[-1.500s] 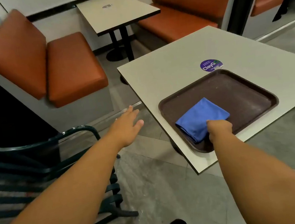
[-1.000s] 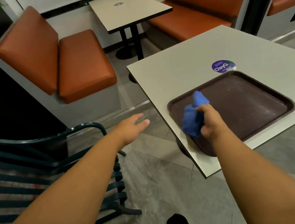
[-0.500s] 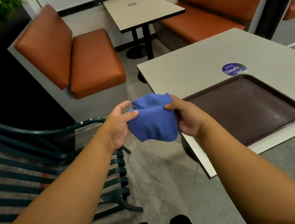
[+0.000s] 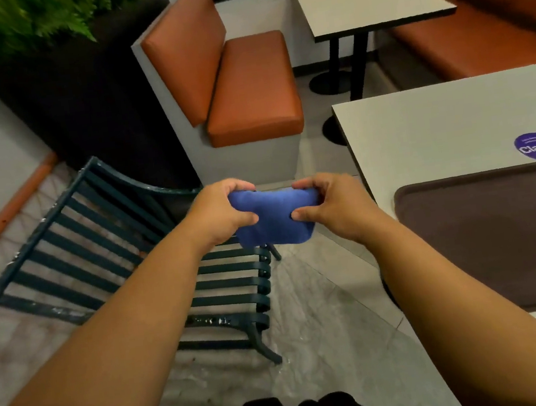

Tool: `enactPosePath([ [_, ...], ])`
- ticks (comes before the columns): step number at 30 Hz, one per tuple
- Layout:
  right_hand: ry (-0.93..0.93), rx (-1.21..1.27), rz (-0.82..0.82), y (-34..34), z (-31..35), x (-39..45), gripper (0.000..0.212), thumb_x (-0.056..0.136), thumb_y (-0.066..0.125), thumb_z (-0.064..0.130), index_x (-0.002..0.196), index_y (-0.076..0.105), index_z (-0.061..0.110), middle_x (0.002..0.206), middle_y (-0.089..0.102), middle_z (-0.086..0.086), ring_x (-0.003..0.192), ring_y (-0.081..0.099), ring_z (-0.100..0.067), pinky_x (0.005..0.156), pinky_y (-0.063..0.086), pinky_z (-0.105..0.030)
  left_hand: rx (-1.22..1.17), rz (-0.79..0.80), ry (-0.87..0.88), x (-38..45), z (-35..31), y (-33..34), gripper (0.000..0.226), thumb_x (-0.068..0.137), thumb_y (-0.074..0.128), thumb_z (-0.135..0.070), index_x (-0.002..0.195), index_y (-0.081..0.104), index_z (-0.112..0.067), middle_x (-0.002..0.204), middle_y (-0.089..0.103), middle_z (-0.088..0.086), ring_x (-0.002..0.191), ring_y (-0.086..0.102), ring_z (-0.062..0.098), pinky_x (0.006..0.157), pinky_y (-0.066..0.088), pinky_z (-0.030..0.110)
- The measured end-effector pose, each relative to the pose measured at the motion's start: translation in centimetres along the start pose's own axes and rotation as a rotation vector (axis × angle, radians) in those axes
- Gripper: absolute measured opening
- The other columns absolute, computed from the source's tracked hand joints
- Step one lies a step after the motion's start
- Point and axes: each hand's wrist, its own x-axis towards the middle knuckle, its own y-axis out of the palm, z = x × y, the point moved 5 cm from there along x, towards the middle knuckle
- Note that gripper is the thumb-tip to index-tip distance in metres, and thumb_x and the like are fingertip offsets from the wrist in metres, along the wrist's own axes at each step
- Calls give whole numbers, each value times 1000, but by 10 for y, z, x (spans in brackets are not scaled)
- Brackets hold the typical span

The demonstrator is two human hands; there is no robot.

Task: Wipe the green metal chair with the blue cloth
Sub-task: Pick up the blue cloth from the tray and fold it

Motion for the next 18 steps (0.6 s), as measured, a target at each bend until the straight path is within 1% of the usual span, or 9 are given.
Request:
enactPosePath([
  [2,-50,-124,30,10,15,3,37,74,80,31,108,68,27,99,66,12,89,61,-8,81,50,-23,103,11,-9,-8,8,-11,30,72,76,-12,92,66,-32,90,68,-9,81,63,8,63,47,21],
  [4,-117,-178,58,17,31,6,17,74,80,32,84,66,31,82,65,13,77,61,-7,72,52,-25,194,6,20,-16,13,-24,19,74,75,-13,85,69,-27,86,66,-7,80,62,10,62,45,21],
  [5,-141,-167,85,20,36,9,17,72,81,31,74,64,30,76,63,13,72,59,-6,68,51,-26,219,-6,39,-20,14,-32,16,74,75,-12,85,70,-22,88,63,-6,81,61,9,64,45,21],
  [7,-143,79,211,30,44,13,21,70,82,23,69,62,20,75,61,6,70,57,-9,66,47,-30,91,25,27,-29,17,-48,14,74,75,-10,86,70,-16,93,61,-3,83,59,8,72,47,23],
  [10,-21,1018,543,61,51,11,32,67,80,26,84,56,13,104,60,-15,96,57,-26,84,46,-41,-332,180,-35,-45,20,-58,16,74,72,-12,89,67,-15,86,69,2,81,65,13,71,50,24],
  [12,218,1514,744,93,50,4,64,69,76,52,116,57,12,132,52,-21,121,50,-37,105,35,-54,-404,177,-55,-49,26,-61,17,76,71,-12,92,67,-14,86,70,2,82,66,14,68,51,22],
  [13,291,1617,868,110,50,-3,81,74,66,64,133,49,12,142,45,-22,130,43,-41,109,27,-61,-373,152,-68,-49,32,-61,16,79,71,-10,94,66,-12,88,70,2,83,65,15,68,51,22],
  [15,312,1622,1147,141,52,-22,96,80,41,78,147,34,10,151,32,-22,136,33,-44,106,15,-72,-244,109,-127,-50,47,-61,17,80,71,-8,96,67,-13,92,70,4,86,65,17,69,52,27],
  [18,391,1661,1275,172,41,-35,95,85,34,77,149,27,7,156,22,-21,141,21,-44,105,13,-71,-131,89,-236,-53,77,-57,25,77,75,-13,98,66,-23,99,69,2,91,66,19,77,55,36],
])
